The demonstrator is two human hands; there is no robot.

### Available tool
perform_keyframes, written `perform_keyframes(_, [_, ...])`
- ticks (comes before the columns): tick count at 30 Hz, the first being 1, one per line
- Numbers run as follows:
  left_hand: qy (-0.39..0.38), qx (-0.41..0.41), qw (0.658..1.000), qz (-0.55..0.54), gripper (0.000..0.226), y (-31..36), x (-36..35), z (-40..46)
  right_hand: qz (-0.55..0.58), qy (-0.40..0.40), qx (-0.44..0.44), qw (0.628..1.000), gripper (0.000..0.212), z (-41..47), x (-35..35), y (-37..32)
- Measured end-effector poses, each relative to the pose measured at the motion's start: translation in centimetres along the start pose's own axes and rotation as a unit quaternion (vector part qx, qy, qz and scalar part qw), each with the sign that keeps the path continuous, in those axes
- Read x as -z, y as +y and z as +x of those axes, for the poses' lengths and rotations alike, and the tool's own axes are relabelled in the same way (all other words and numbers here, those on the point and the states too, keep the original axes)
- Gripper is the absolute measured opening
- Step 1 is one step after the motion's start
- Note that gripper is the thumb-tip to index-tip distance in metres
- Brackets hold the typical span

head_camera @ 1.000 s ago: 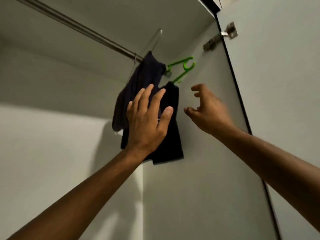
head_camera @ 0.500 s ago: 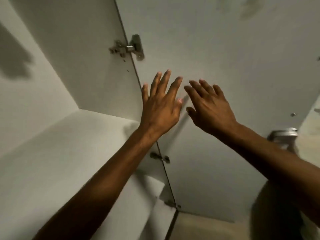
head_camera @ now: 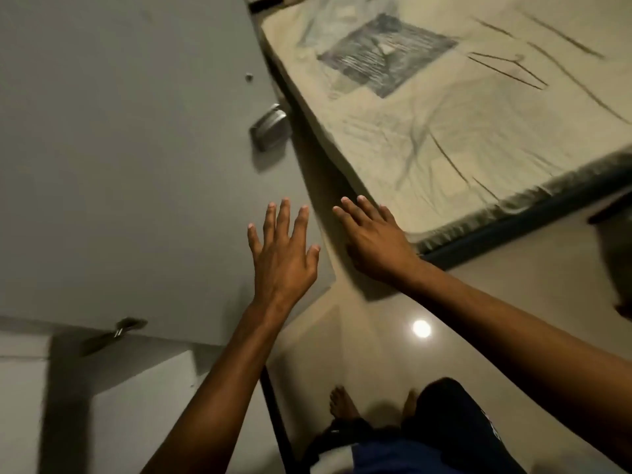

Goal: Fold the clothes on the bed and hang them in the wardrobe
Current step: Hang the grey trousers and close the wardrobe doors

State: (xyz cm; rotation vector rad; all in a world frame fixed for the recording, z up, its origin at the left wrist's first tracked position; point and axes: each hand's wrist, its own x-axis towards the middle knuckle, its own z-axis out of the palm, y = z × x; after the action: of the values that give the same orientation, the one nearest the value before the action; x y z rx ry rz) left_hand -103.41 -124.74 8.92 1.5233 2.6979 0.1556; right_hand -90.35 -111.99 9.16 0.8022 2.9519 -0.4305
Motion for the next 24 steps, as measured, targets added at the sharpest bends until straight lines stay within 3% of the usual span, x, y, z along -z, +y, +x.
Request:
perform_keyframes(10, [-0.123, -0.232, 0.965, 0.003, 0.067, 25.5, -8.5, 7.1, 0.071, 0.005, -0.261, 0.963, 0.069, -11.7, -2.3, 22.2])
perform_keyframes(18, [-0.135, -0.308, 0.941, -0.038, 0.065, 47.1, -10.1, 14.4, 0.056, 0.059, -0.405, 0.911, 0.063, -19.4, 3.1, 42.4])
perform_keyframes(24, [-0.123, -0.315, 0.939, -0.069, 0.062, 57.5, -11.0, 21.5, 0.047, 0.088, -0.439, 0.893, 0.061, -19.2, 7.5, 54.2])
